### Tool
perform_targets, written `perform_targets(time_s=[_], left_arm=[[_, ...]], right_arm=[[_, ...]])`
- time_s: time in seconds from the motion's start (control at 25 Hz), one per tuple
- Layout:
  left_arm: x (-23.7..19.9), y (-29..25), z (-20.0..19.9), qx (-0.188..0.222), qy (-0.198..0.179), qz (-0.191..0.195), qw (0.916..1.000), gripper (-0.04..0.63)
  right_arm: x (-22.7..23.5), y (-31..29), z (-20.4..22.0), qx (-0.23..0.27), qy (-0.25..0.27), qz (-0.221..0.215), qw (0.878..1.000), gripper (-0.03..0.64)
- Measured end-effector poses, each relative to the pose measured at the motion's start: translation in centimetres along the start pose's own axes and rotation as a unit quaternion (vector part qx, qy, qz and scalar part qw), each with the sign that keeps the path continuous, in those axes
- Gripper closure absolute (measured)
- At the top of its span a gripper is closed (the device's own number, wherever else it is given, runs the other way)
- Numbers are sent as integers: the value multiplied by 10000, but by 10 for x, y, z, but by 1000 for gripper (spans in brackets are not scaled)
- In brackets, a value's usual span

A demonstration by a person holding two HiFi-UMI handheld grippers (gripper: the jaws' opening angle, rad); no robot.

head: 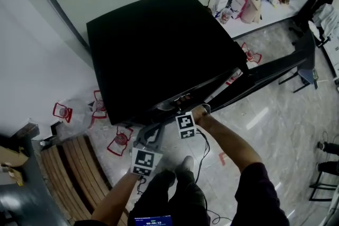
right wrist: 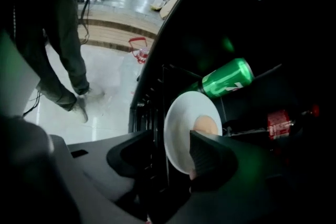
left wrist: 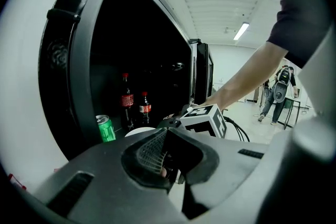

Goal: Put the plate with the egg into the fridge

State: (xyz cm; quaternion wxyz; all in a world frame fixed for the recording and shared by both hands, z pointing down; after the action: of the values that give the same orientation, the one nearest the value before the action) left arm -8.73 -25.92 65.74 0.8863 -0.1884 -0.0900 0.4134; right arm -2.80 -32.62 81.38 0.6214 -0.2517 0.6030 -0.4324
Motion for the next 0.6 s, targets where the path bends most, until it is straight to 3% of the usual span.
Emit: perform_targets(time_s=[0.16,0.32,0.48,0.6], left_arm=[[0,7,1,-23,47,-8,10000,586],[-4,17,-5,24,79,-84,9999,586],[-8,24,-30,291,264,-228,9990,586],[8,27,-42,323,361,-176,9987,586]], right_arm=[[-9,5,6,-70,-122,30,9999,413],[-10,48,2,250,-614,788,9947,413],[-12,123,12,652,-1280,1594,9767,413],[-34,185,37,632,-1682,2208,9586,413]])
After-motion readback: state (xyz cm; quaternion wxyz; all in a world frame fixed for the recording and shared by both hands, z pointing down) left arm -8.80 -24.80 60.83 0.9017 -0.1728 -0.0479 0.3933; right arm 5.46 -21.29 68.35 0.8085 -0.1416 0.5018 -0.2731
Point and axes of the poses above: the fingertips, and each gripper's own axes: y backward along the fingers, x to its right, z out of its underside, the point moved 1 cm from there along y, backward along the fingers
